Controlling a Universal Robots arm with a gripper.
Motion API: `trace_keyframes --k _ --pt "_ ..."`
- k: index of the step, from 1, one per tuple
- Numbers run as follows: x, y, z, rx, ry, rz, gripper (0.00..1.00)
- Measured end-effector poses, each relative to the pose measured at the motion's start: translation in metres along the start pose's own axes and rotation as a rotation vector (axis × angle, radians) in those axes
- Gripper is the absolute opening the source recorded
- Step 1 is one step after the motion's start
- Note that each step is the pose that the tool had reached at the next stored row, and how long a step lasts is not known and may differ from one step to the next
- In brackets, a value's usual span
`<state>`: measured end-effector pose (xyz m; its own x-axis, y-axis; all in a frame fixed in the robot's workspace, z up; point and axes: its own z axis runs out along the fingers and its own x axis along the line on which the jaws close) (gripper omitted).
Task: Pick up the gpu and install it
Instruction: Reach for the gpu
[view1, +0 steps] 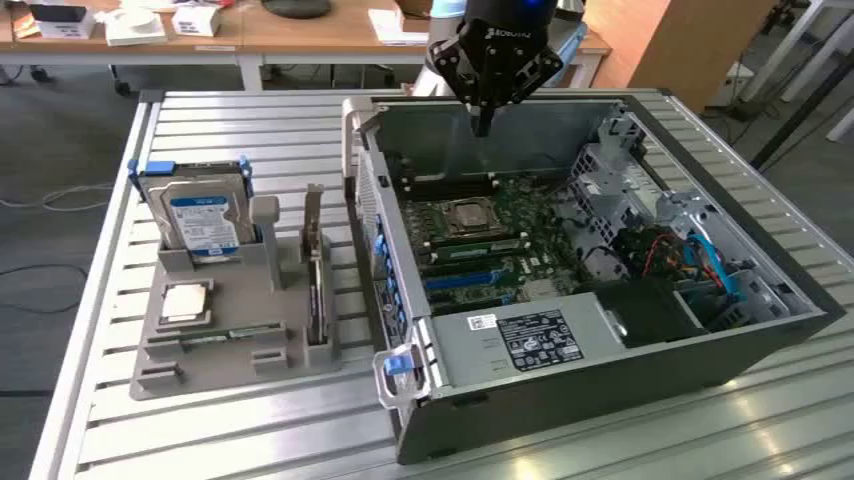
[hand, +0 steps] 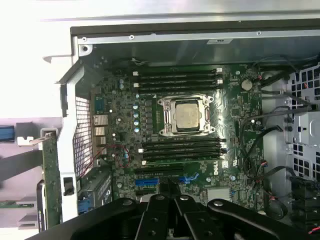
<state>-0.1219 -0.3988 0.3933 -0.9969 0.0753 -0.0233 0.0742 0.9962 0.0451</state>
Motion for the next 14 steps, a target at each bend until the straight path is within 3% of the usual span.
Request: trace_keyframes --k 14 --pt "0.0009 -0.0001 0.0001 -0.0002 -0.0002 0.0 0.11"
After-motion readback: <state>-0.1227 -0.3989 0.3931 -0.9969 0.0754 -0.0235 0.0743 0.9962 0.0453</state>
